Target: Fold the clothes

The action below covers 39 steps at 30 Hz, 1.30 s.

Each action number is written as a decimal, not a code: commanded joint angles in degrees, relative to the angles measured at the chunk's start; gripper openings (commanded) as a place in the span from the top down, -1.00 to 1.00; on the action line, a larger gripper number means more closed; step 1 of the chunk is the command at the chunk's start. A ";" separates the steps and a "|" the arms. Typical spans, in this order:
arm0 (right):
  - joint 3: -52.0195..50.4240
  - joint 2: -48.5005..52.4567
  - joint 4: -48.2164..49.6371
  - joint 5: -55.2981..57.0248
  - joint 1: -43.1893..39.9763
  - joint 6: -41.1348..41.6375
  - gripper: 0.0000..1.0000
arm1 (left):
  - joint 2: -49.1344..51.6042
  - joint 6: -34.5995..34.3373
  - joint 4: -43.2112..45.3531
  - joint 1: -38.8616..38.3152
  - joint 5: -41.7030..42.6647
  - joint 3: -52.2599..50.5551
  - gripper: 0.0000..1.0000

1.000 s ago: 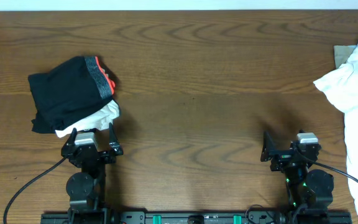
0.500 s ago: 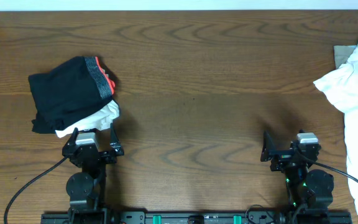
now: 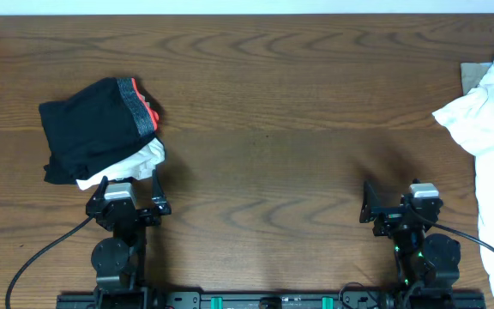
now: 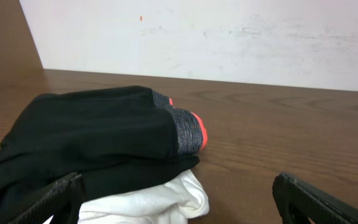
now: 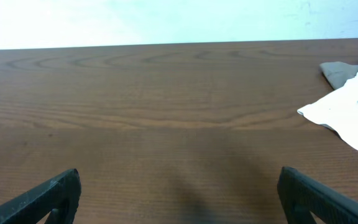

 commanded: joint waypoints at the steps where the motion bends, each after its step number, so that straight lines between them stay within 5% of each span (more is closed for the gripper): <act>1: -0.09 0.07 -0.20 -0.02 -0.42 0.50 -0.99 | -0.55 -0.68 -1.99 0.33 -0.31 -1.25 -0.96; 14: -0.09 0.07 0.76 -4.37 -0.42 2.91 -0.99 | -0.52 -1.90 -1.99 0.33 -0.09 -1.25 -0.96; 25: -0.09 0.07 0.33 -20.15 -0.42 5.51 -0.98 | 5.95 -24.13 -1.68 0.33 8.52 -0.96 -0.96; 31: 3.74 0.92 -1.31 -27.02 -0.42 5.51 -0.98 | 10.80 -24.28 -1.79 0.33 22.53 3.98 -0.96; 39: 20.72 16.98 -10.93 -22.21 -0.42 5.25 -0.98 | 21.07 -18.43 -16.11 0.33 23.34 25.86 -0.96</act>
